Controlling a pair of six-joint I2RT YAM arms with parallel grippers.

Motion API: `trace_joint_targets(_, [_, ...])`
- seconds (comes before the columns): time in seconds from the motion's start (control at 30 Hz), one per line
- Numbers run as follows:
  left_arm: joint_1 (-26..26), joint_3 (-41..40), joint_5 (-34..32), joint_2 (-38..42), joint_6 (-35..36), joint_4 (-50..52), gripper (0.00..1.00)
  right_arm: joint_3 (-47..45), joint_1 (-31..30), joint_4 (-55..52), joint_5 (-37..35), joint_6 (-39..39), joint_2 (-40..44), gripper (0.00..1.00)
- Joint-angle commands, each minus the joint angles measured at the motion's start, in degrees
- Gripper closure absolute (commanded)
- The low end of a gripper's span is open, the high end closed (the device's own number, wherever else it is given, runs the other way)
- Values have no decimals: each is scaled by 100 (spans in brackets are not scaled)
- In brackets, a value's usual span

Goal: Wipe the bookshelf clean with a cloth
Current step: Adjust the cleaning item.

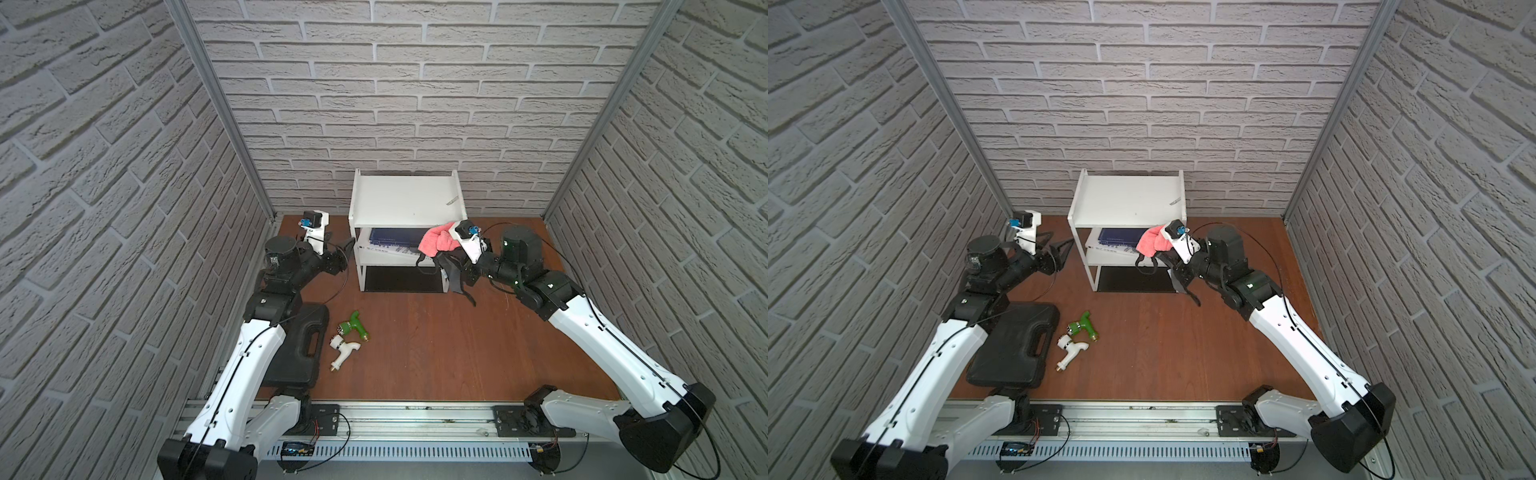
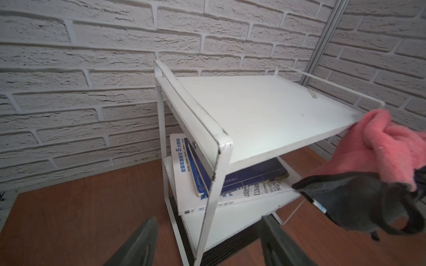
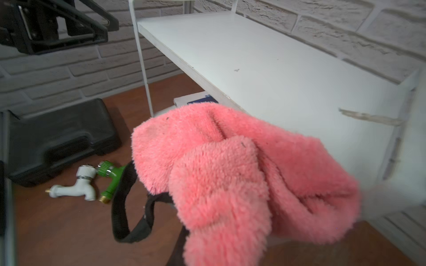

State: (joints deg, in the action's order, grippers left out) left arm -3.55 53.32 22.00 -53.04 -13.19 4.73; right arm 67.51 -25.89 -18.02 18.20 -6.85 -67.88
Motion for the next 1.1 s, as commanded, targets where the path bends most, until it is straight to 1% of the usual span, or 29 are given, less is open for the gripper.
trace_joint_targets(0.0, [-26, -321, 292, 502, -121, -83, 23, -57, -2, 888, 869, 1808, 47, 97])
trace_joint_targets(0.07, [-61, -494, 830, 812, -107, -243, 22, -50, -4, 1030, 1021, 2411, -32, 97])
trace_joint_targets(0.13, [-208, -591, 1341, 1001, -163, -413, 22, -47, -4, 1239, 1243, 3027, -160, 97])
trace_joint_targets(0.2, [-509, -569, 1488, 1043, -99, -386, 21, 77, -3, 1182, 1559, 3462, -330, 97])
trace_joint_targets(0.27, [-904, -419, 1359, 939, 150, -155, 21, 287, -3, 981, 1690, 3780, -502, 97])
trace_joint_targets(0.33, [-1366, -236, 1061, 697, 504, 72, 21, 415, -4, 858, 1843, 4090, -616, 97])
trace_joint_targets(0.43, [-1883, 88, 506, 67, 907, 213, 19, 419, -20, 1075, 2185, 4417, -680, 97])
trace_joint_targets(0.47, [-2008, 213, 399, -145, 993, 246, 18, 386, -21, 1154, 2233, 4486, -672, 98])
trace_joint_targets(0.5, [-2123, 357, 285, -425, 1071, 285, 14, 349, -28, 1210, 2233, 4531, -655, 97])
trace_joint_targets(0.57, [-2351, 608, -10, -858, 1236, 307, 11, 281, -30, 1217, 2133, 4525, -612, 97])
trace_joint_targets(0.63, [-2550, 757, -193, -1180, 1345, 175, 9, 202, -32, 1246, 2013, 4512, -550, 98])
trace_joint_targets(0.8, [-3045, 986, -173, -1758, 1400, -164, 8, -64, -45, 1535, 1733, 4683, -453, 97])
trace_joint_targets(0.9, [-3218, 1014, -352, -1945, 1393, -236, 8, -262, -48, 1852, 1522, 4839, -384, 98])
trace_joint_targets(0.97, [-3300, 1001, -351, -2026, 1314, -385, 8, -413, -45, 2078, 1405, 4960, -359, 98])
trace_joint_targets(1.0, [-3335, 1004, -366, -2078, 1262, -446, 10, -464, -55, 2157, 1379, 4993, -346, 97])
trace_joint_targets(1.07, [-3383, 1049, -503, -2179, 1165, -496, 16, -526, -57, 2259, 1327, 5045, -335, 97])
